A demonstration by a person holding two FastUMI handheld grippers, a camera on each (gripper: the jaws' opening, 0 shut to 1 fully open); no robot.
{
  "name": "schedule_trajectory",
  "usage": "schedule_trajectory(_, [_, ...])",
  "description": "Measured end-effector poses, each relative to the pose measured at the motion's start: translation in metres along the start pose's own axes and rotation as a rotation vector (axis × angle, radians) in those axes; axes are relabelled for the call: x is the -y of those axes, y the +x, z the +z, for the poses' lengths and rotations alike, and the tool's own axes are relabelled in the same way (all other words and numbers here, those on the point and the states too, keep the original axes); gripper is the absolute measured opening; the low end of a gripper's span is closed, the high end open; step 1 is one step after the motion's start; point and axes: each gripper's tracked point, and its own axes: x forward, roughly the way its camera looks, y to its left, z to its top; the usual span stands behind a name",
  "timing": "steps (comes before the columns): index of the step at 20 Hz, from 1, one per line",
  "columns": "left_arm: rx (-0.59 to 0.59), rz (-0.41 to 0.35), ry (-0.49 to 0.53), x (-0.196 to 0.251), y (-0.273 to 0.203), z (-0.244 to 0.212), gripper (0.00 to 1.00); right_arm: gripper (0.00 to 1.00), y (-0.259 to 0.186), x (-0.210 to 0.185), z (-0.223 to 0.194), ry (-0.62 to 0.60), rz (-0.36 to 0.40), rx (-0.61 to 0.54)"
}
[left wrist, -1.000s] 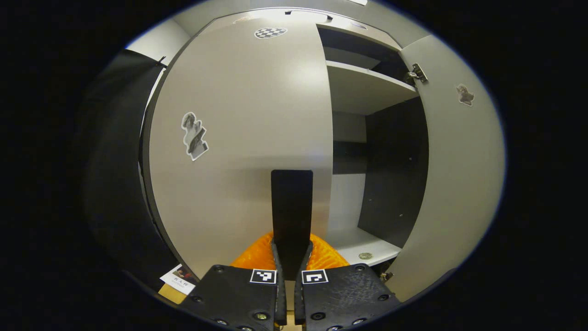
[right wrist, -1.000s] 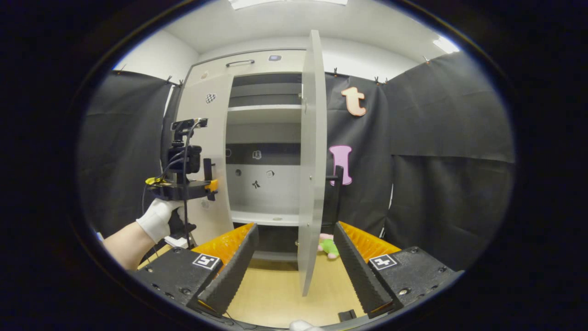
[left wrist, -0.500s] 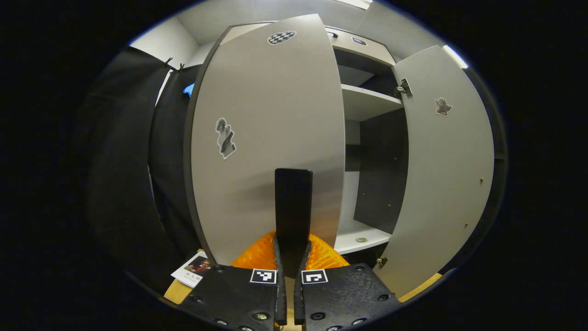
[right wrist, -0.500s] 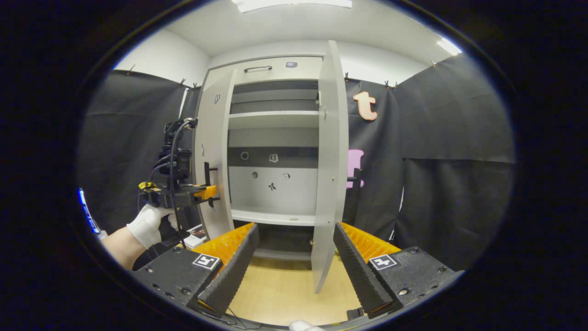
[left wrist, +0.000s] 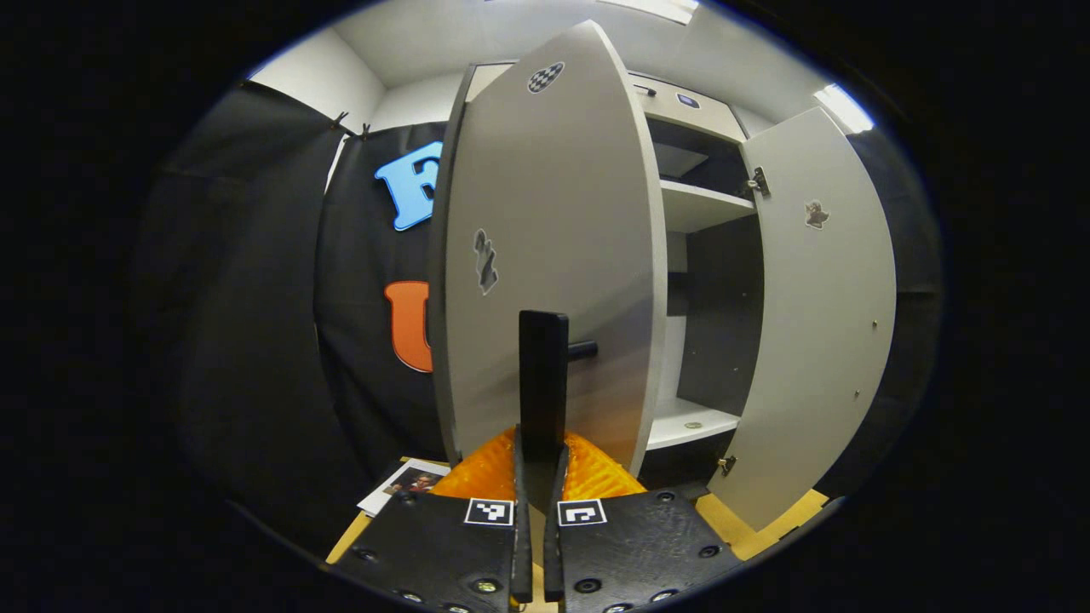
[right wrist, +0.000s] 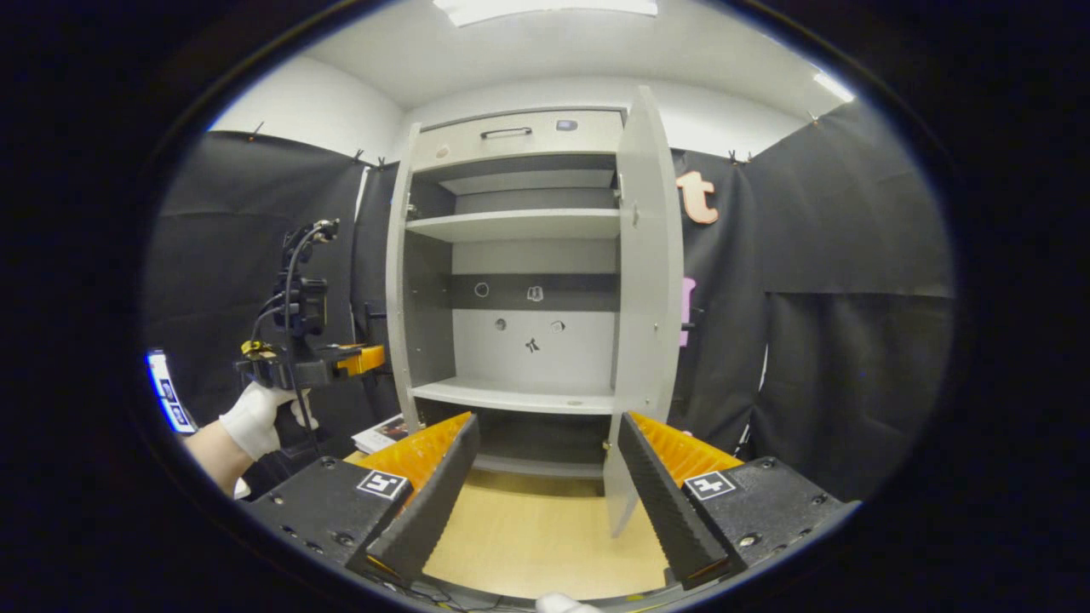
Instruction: Open the right door of the double-door shoe cabinet with the right hand, and open the left door with the left hand.
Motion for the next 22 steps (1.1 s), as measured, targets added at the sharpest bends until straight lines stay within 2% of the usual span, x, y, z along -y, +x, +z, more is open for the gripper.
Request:
schedule_trajectory(1, [0.003, 0.003, -0.004, -0.006, -0.002, 0.0, 0.0, 1.0, 0.0, -0.005, -0.001, -0.001, 0.01, -0.003])
schedule_trajectory(6, [0.015, -0.003, 0.018, -0.043, -0.013, -0.002, 0.0, 1.0, 0.002, -0.026, 0.0, -0.002, 0.043, -0.006])
schedule_trajectory(13, [0.025, 0.059, 0.02, -0.109, -0.022, -0.003, 0.0, 1.0, 0.003, -0.044, 0.0, -0.008, 0.061, -0.005])
schedule_trajectory(15, [0.018, 0.023, -0.024, -0.11, -0.019, -0.005, 0.0, 1.0, 0.003, -0.047, 0.0, -0.011, 0.059, -0.006])
schedule_trajectory(17, [0.02, 0.005, 0.025, -0.112, -0.019, -0.005, 0.0, 1.0, 0.002, -0.046, -0.002, -0.014, 0.056, -0.007])
schedule_trajectory(18, [0.023, 0.0, 0.053, -0.112, -0.019, -0.004, 0.1, 1.0, 0.002, -0.047, -0.001, -0.013, 0.055, -0.004])
schedule_trajectory(19, [0.025, -0.003, 0.066, -0.113, -0.019, -0.004, 0.0, 1.0, 0.002, -0.048, 0.0, -0.011, 0.052, -0.004])
schedule_trajectory(22, [0.017, -0.018, 0.053, -0.112, -0.02, -0.004, 0.0, 1.0, 0.002, -0.053, 0.0, -0.011, 0.049, 0.001])
